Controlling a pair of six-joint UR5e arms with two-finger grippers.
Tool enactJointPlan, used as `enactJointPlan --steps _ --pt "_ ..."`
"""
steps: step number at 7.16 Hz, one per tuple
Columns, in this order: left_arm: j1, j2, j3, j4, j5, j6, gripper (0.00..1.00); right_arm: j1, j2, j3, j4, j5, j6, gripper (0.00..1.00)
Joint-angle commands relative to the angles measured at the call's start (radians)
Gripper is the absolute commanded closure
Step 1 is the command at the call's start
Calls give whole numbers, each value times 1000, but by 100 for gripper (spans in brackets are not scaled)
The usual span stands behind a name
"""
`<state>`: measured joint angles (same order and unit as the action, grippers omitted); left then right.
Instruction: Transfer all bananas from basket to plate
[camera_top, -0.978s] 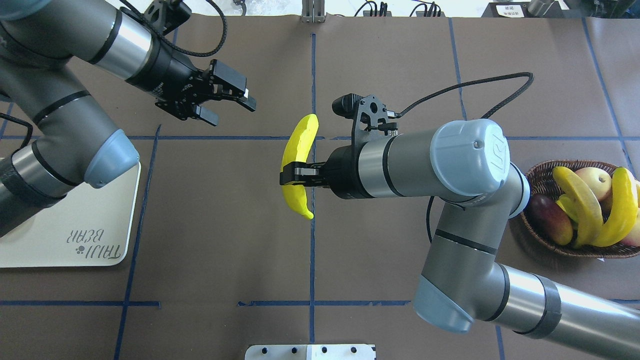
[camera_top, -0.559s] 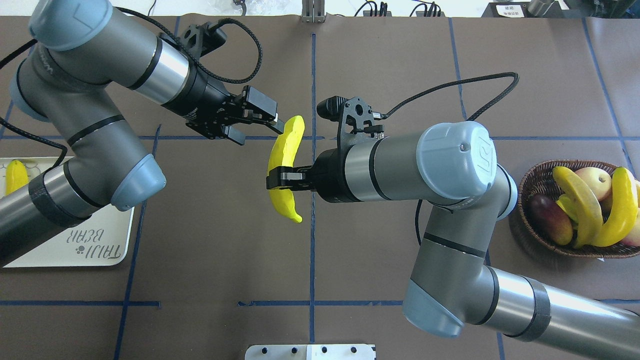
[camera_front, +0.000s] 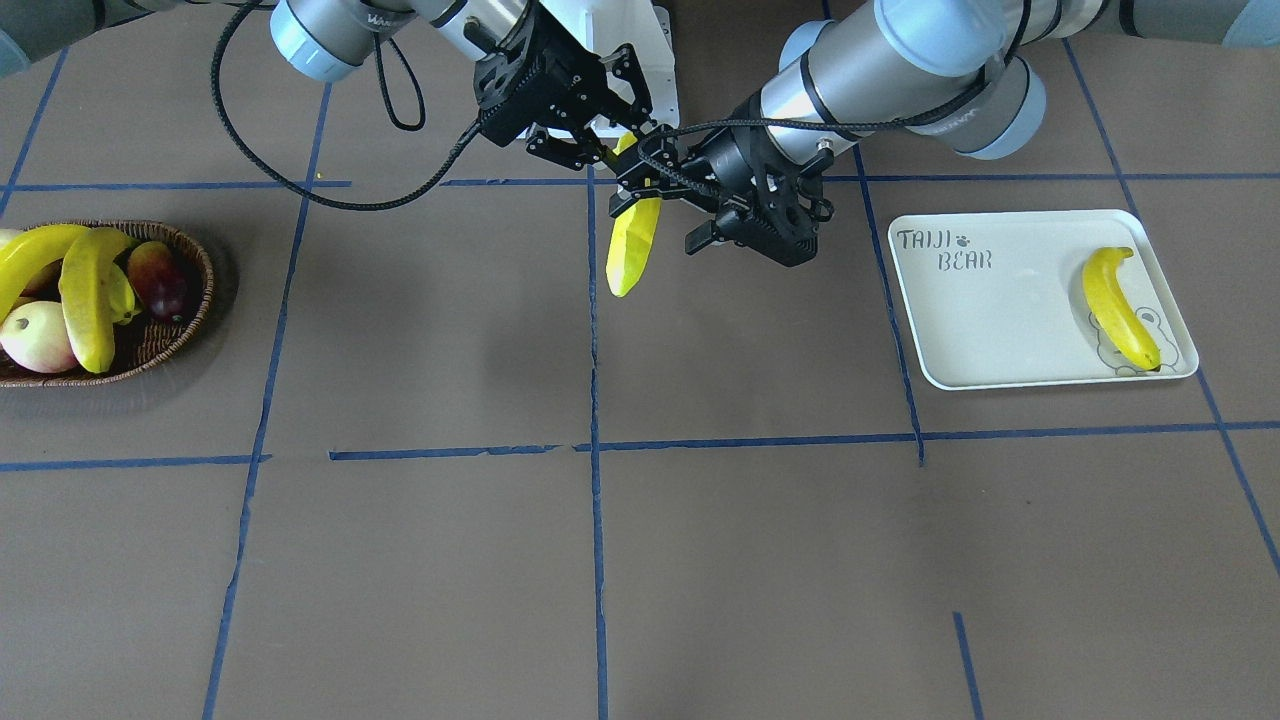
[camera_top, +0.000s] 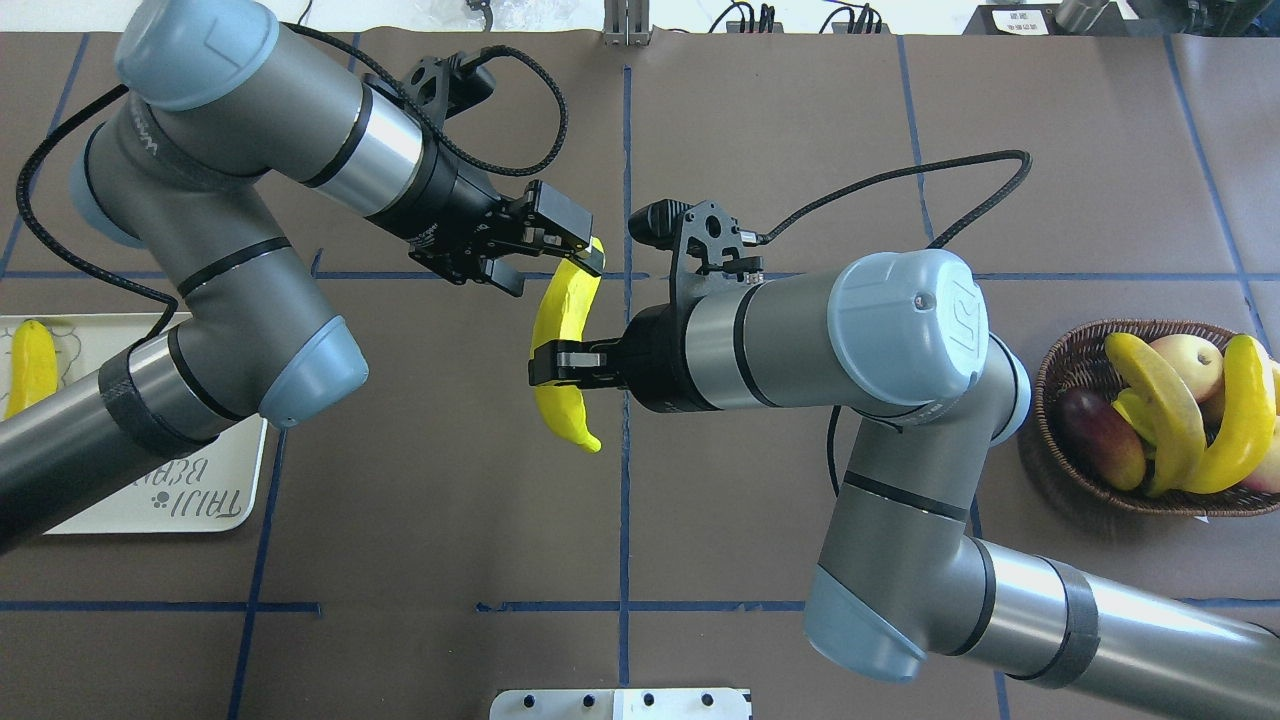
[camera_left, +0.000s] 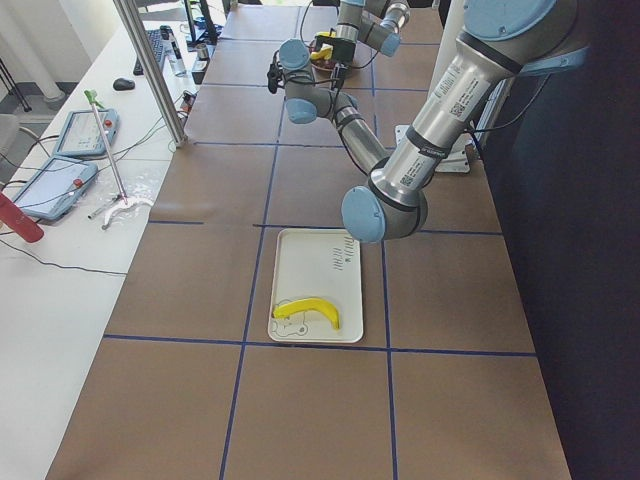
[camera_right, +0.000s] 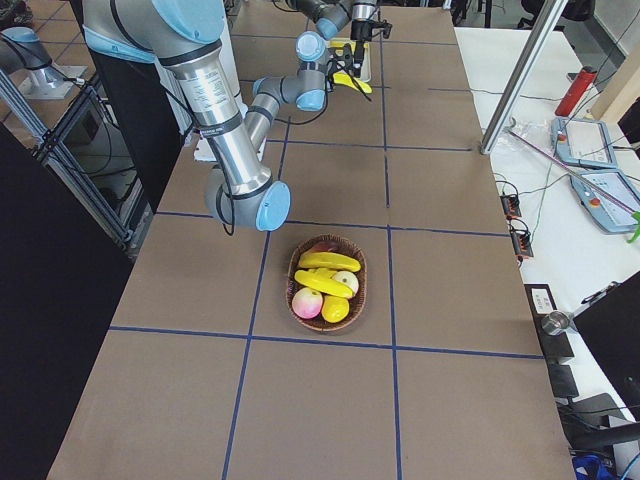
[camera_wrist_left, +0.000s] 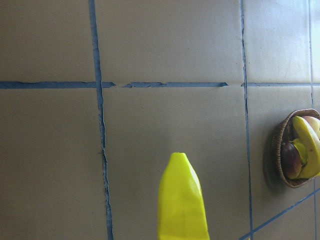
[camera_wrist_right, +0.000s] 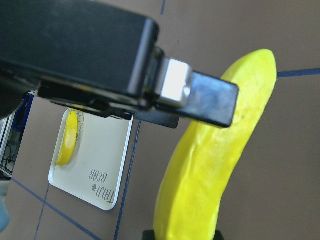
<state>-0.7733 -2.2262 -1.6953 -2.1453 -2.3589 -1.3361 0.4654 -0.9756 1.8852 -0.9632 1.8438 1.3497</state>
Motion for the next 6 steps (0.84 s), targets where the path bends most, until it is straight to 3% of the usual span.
enactJointPlan --steps 1,3,5,6 --pt "23 -3 6 2 3 1 15 -1 0 0 0 -2 0 97" --pt "46 -3 6 2 21 0 38 1 0 0 0 -2 0 97" --pt "51 -1 5 1 24 0 51 1 0 0 1 -2 0 97" --pt "49 7 3 -5 24 0 63 -1 0 0 1 -3 0 97"
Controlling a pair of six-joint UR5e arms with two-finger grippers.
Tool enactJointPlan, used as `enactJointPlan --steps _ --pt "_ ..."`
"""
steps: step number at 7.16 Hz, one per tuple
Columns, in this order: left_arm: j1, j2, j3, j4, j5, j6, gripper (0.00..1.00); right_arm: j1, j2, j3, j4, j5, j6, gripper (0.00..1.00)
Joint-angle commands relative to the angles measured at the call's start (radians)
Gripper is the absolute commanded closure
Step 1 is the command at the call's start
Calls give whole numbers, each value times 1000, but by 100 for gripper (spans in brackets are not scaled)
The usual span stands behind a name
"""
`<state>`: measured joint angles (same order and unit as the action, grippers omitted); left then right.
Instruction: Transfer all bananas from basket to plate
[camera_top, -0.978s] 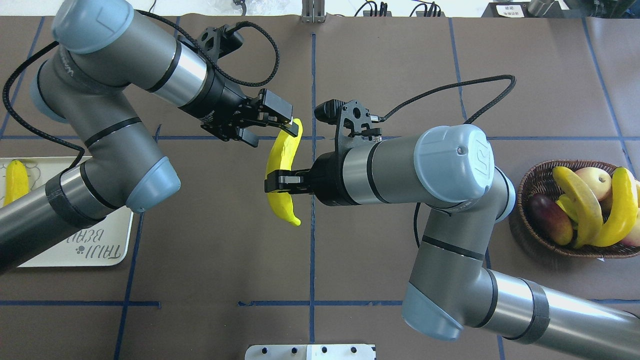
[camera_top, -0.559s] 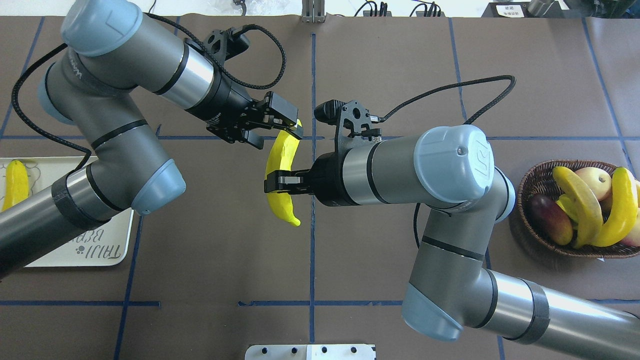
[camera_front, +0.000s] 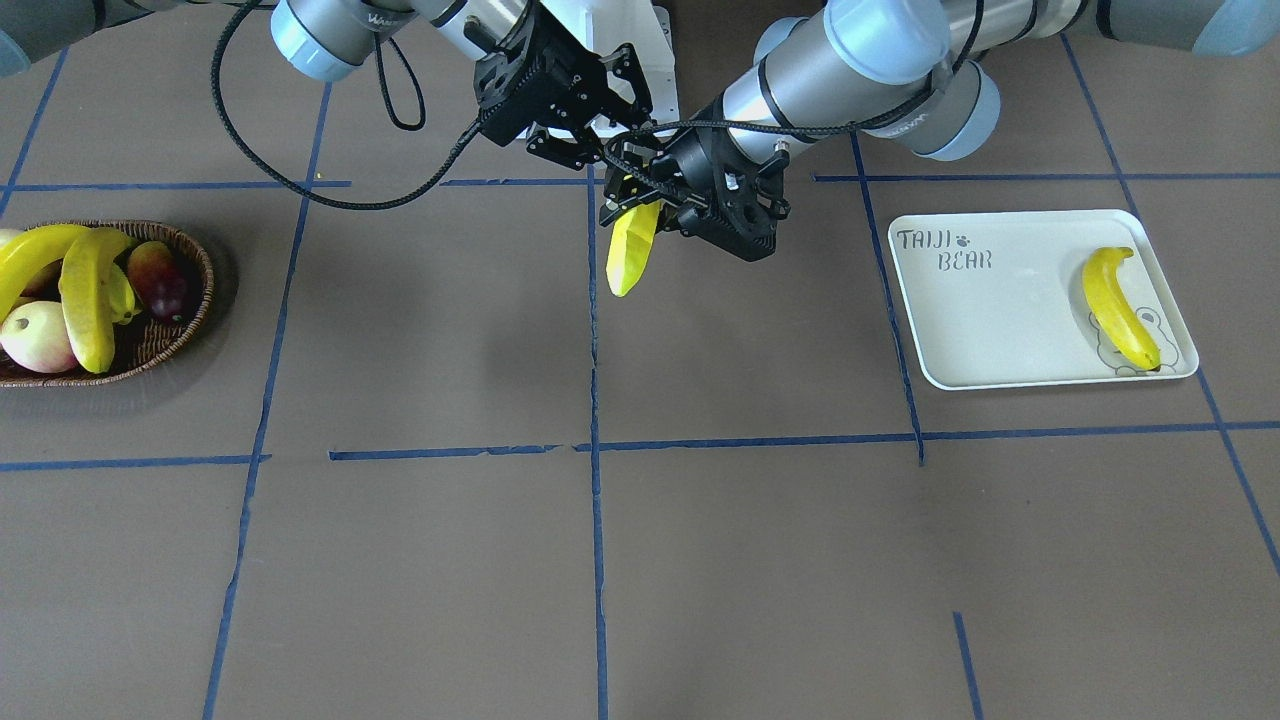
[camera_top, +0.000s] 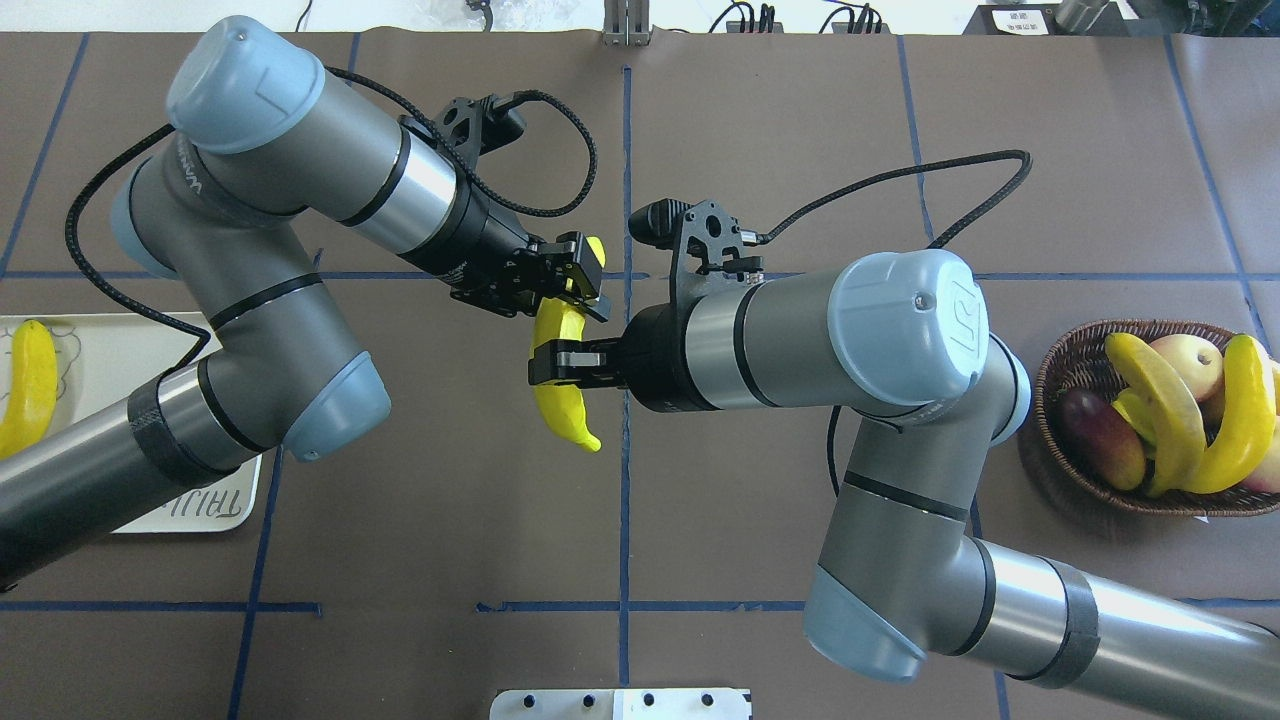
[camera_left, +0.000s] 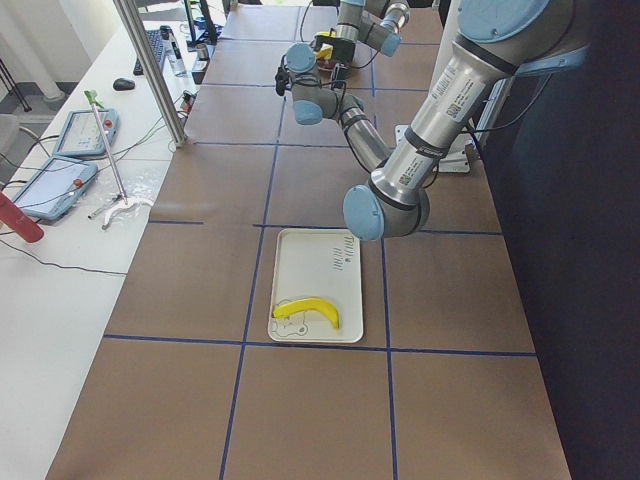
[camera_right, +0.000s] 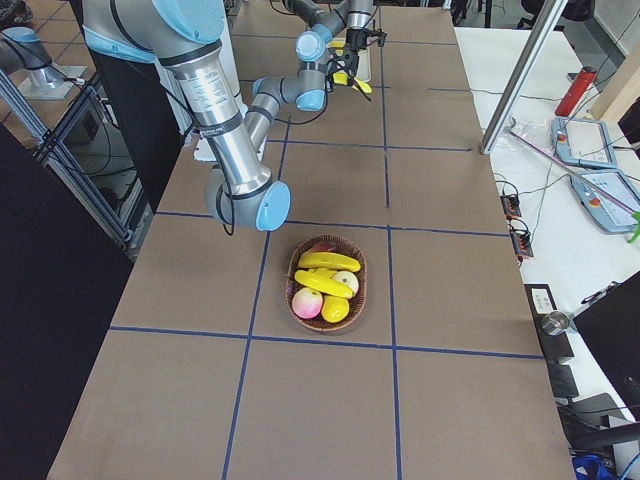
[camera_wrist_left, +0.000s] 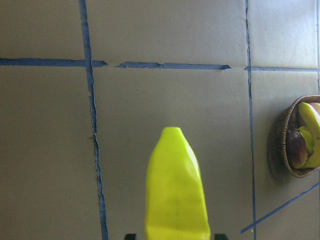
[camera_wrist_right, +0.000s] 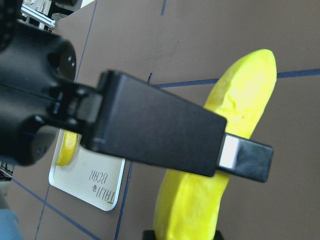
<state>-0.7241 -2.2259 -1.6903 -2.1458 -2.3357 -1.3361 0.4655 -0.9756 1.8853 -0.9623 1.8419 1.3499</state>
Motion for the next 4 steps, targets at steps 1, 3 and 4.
enactJointPlan --steps 1,3,4 --pt "0 9 -6 -5 1 1 93 1 0 0 1 0 0 95" --pt "-3 11 -18 -5 1 0 100 1 2 3 -1 0 17 1" --pt "-8 11 -19 -5 0 -15 100 2 5 3 -3 0 17 0"
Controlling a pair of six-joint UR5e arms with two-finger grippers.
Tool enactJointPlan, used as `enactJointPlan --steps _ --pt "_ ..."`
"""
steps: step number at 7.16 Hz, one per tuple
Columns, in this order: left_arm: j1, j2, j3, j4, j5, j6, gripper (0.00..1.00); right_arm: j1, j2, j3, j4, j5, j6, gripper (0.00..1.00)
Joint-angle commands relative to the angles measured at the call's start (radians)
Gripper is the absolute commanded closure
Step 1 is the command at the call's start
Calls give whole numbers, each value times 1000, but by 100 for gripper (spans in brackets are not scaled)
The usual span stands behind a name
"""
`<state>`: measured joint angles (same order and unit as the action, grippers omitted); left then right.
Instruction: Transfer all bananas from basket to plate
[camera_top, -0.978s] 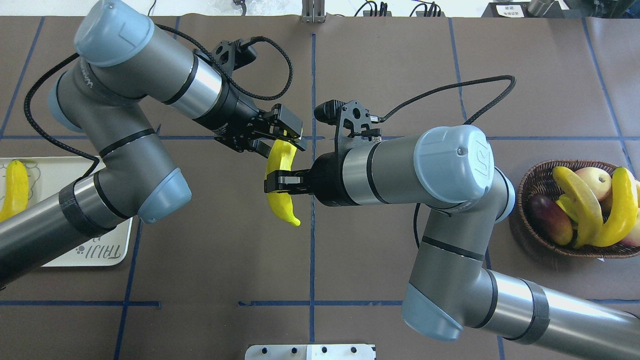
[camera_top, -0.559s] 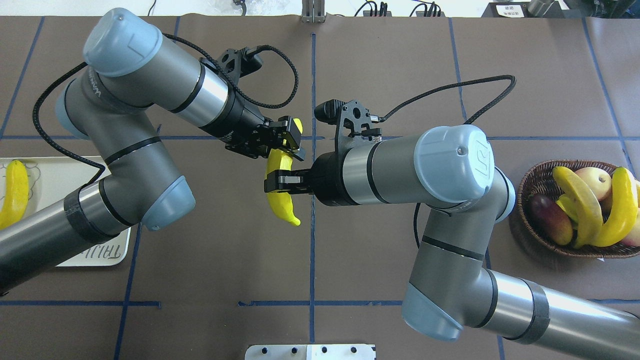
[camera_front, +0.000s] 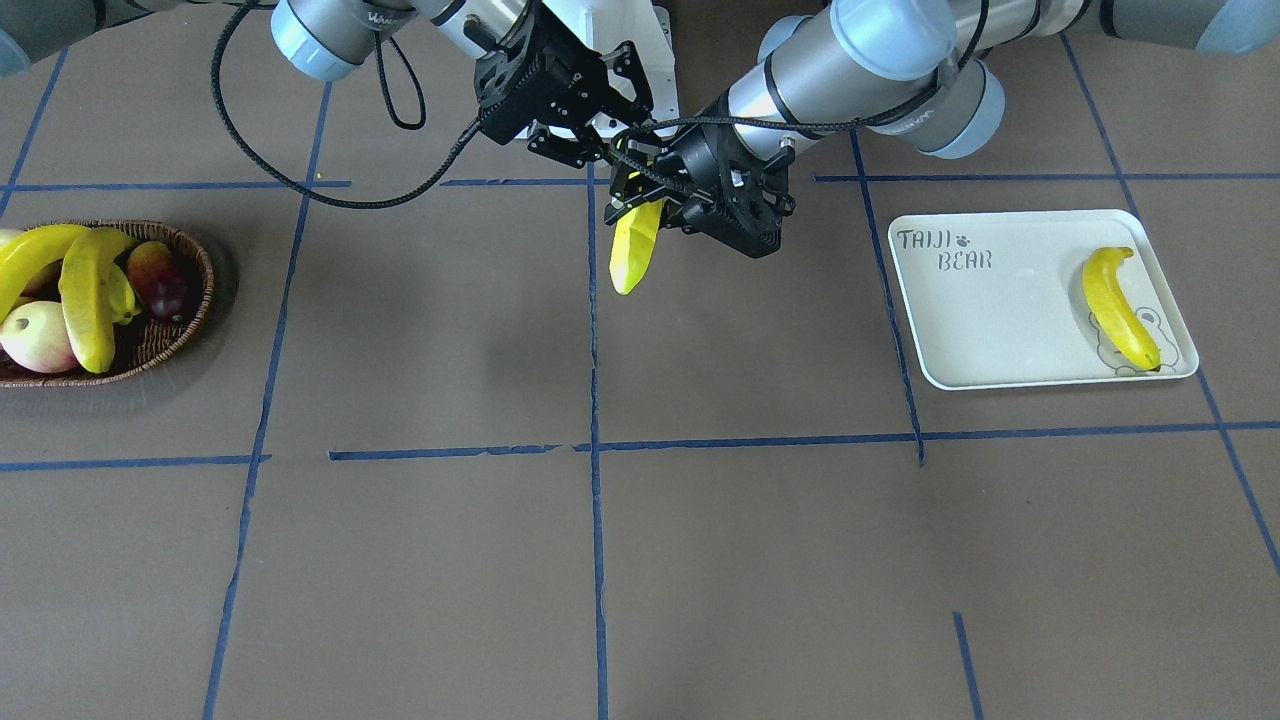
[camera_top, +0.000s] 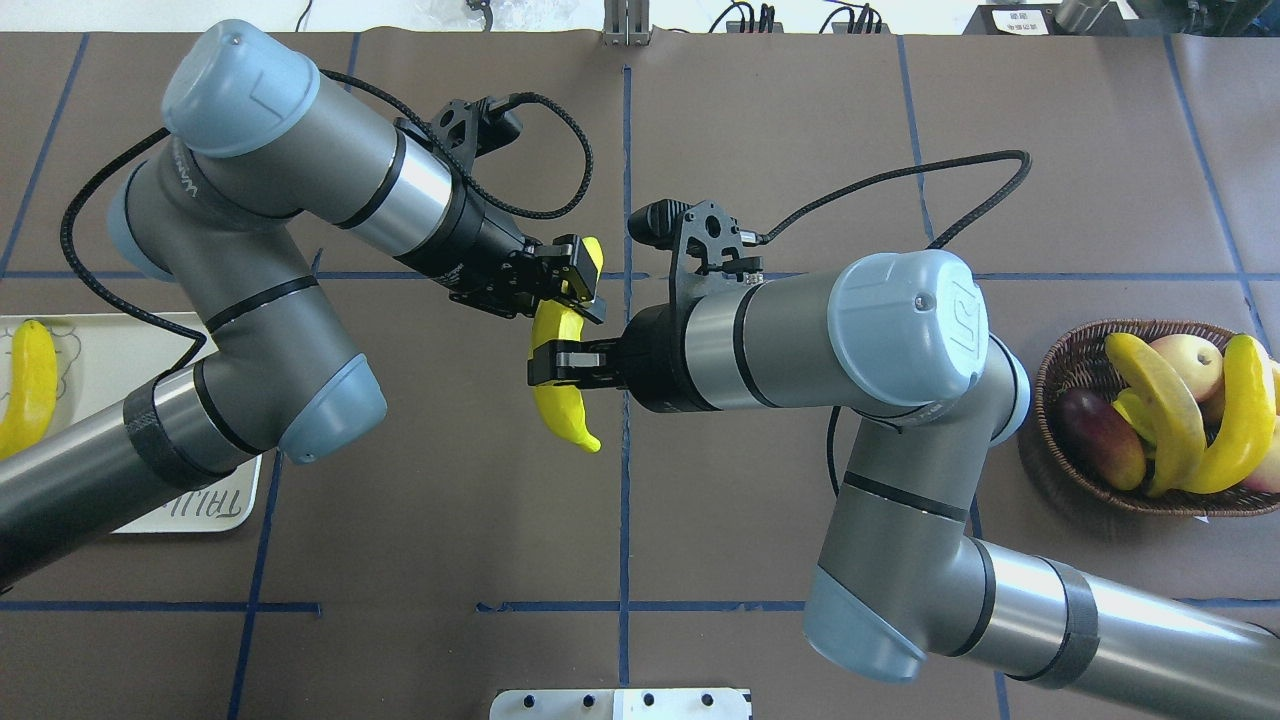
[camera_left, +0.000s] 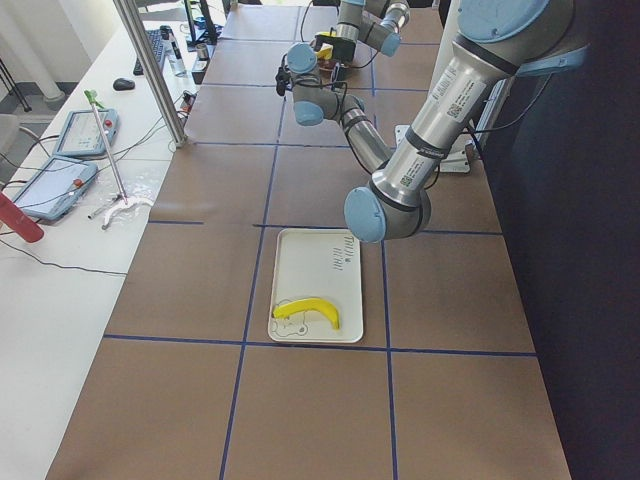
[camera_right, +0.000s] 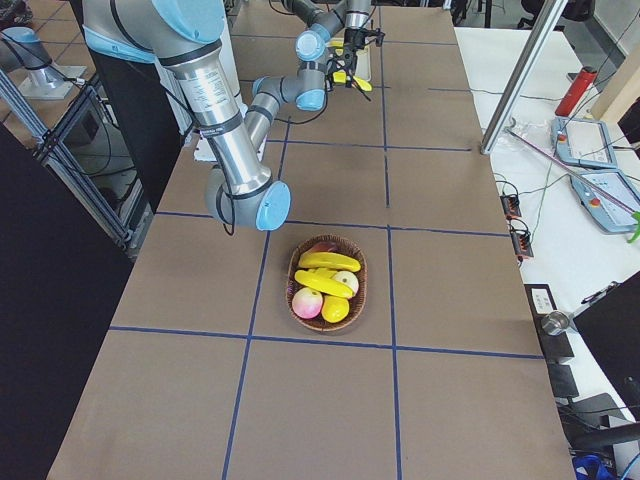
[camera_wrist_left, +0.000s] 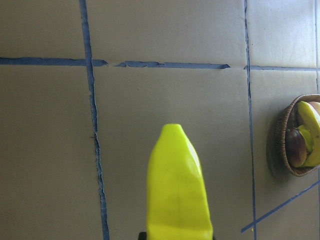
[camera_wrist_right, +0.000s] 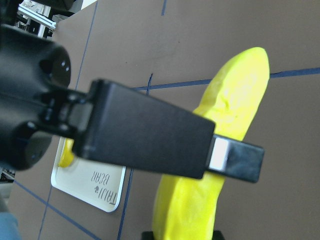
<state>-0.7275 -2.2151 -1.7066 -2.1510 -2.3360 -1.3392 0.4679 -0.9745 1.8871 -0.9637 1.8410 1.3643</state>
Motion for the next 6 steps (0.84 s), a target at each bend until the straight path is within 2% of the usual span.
enactJointPlan --steps 1,3,6 --pt "-9 0 -2 -1 0 -35 100 4 4 1 -3 3 2 0" --pt "-18 15 -2 0 0 -35 100 43 2 0 -4 17 2 0" --pt "-114 113 -13 11 0 -38 100 162 2 4 -224 98 -4 0"
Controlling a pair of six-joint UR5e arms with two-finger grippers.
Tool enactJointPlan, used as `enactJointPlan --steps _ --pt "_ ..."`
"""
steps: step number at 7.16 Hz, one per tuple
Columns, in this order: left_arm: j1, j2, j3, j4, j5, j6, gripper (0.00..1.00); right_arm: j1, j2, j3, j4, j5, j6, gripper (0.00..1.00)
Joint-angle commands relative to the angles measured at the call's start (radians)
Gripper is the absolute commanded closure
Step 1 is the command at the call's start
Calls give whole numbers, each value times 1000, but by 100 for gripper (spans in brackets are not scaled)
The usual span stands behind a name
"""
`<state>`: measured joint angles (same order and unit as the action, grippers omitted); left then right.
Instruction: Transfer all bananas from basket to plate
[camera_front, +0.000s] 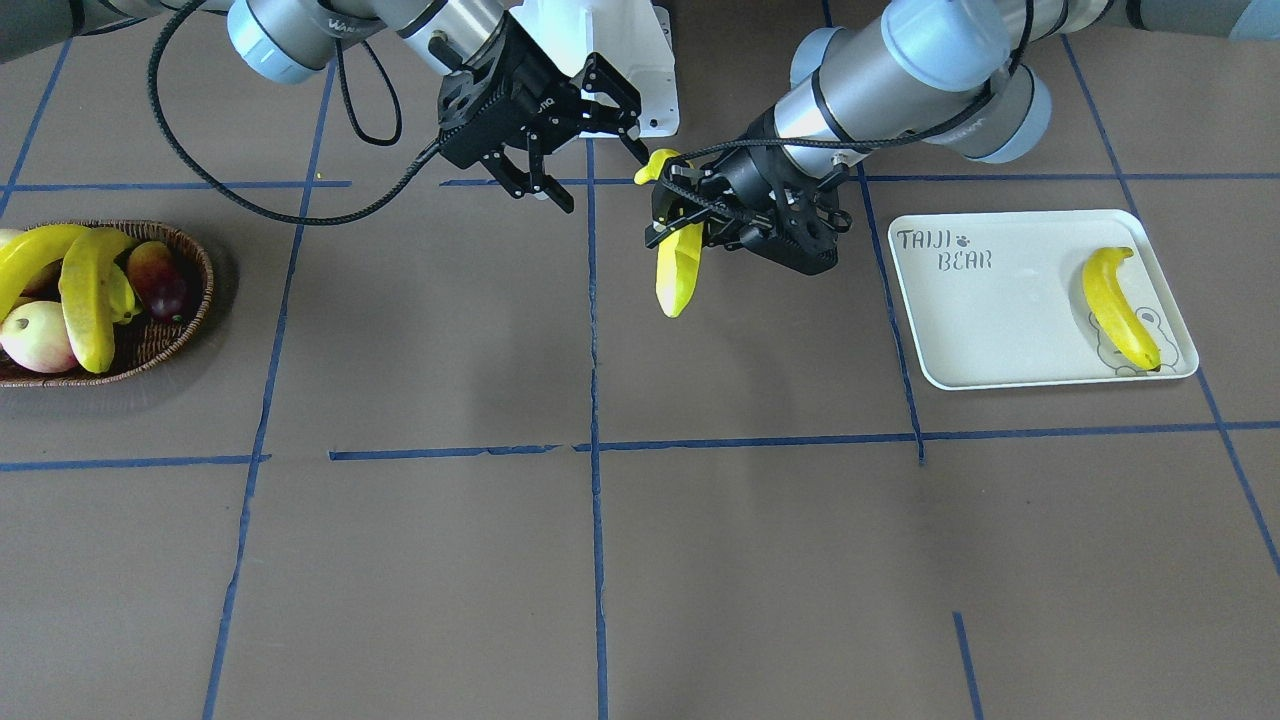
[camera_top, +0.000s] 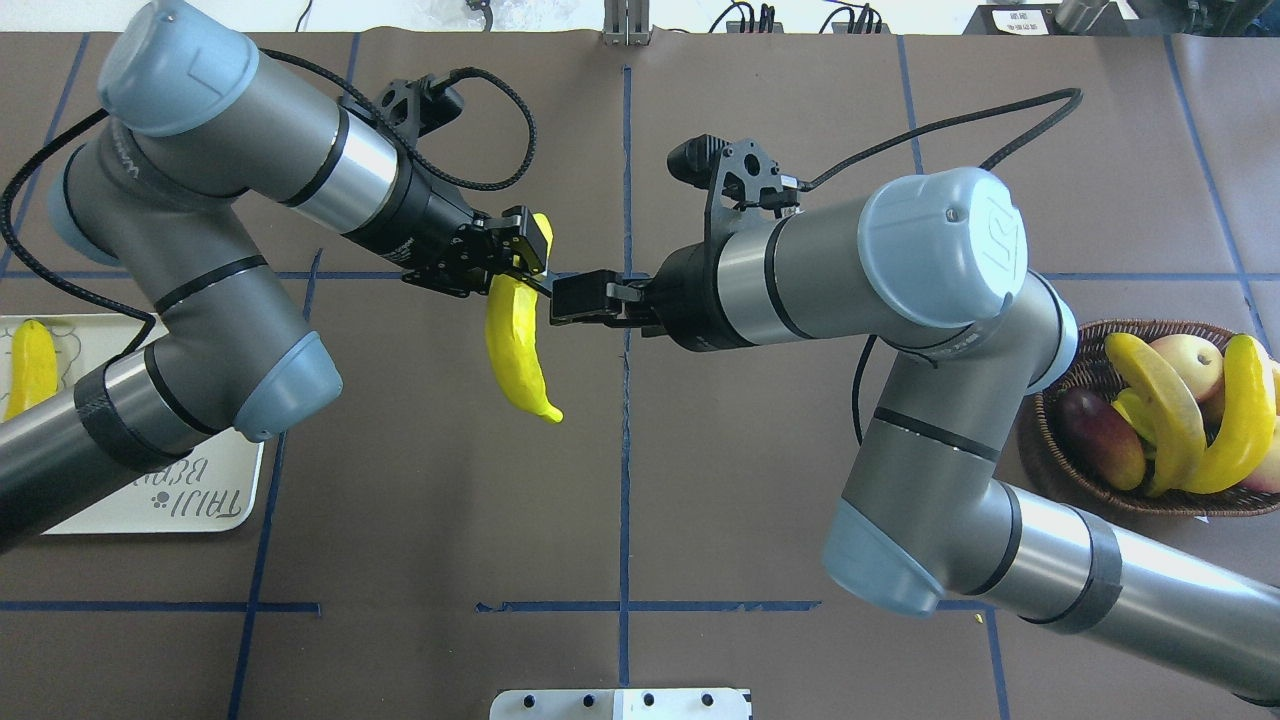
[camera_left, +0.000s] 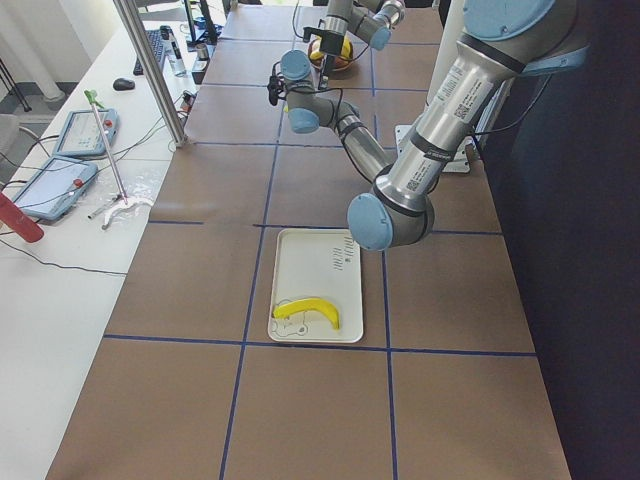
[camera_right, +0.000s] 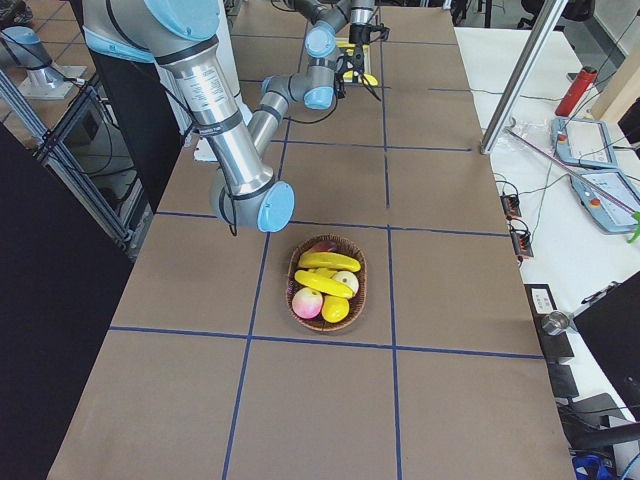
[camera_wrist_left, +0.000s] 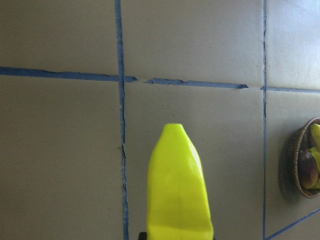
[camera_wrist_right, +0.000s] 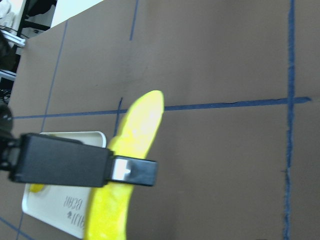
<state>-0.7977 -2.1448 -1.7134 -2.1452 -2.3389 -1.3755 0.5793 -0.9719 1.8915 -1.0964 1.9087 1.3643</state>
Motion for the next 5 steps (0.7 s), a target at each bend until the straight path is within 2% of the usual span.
enactJointPlan --steps 1,2,3,5 --pt "-102 115 -18 8 3 -2 100 91 -1 0 -170 47 -11 0" --pt "-171 165 -28 27 3 0 100 124 -4 -3 -238 68 -17 0" --pt "-204 178 -37 84 6 10 100 145 -4 -2 -316 72 -55 0" --pt "-234 250 -48 103 12 92 100 198 -5 1 -458 73 -181 0"
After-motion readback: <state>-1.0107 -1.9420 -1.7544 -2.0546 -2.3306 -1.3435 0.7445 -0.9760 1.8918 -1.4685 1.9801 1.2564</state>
